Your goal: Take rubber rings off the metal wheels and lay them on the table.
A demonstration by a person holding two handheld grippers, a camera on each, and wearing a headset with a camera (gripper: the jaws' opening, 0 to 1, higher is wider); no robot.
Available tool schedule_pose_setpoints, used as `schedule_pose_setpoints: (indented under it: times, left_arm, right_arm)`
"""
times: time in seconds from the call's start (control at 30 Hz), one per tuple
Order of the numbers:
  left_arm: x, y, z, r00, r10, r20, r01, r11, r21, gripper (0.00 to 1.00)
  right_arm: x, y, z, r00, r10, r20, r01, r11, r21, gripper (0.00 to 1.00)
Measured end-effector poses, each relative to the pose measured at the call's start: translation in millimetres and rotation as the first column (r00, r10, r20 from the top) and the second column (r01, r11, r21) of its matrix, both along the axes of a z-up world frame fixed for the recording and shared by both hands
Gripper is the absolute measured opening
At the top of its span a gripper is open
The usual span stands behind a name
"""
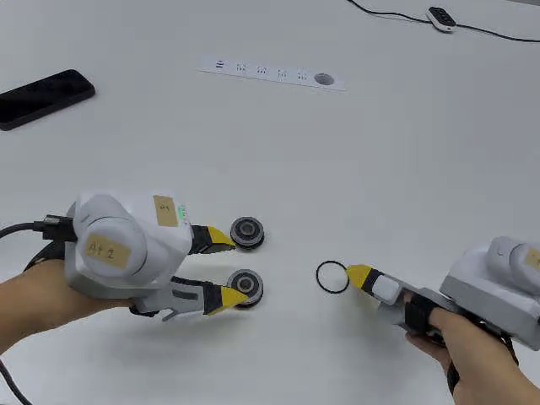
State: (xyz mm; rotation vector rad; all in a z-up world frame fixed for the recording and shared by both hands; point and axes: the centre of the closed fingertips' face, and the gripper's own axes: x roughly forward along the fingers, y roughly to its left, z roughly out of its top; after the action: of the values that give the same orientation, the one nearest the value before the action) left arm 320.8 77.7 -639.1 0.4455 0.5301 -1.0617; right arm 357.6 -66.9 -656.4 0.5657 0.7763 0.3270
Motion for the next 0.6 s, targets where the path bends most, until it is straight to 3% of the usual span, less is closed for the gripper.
schedule_pose_setpoints:
  times: [0.2, 0.37, 0.6]
  left_arm:
    - [1.6, -3.4, -1.2, 1.0, -0.018, 0.005, 0.018, 1.0, 0.004, 0.36]
    - [-0.1, -7.3, -5.8, 0.999, -0.037, -0.007, 0.037, 0.999, 0.016, 0.33]
    - [-2.3, -10.1, -10.2, 0.998, -0.052, -0.02, 0.052, 0.998, 0.024, 0.29]
  right_arm:
    - [3.3, -1.5, 14.1, 0.999, -0.029, 0.03, 0.027, 0.998, 0.063, 0.12]
    - [-0.7, -1.8, 14.7, 0.999, 0.007, 0.047, -0.008, 1.0, 0.021, 0.1]
    - [2.8, 2.1, 17.9, 0.998, -0.009, 0.055, 0.005, 0.998, 0.067, 0.09]
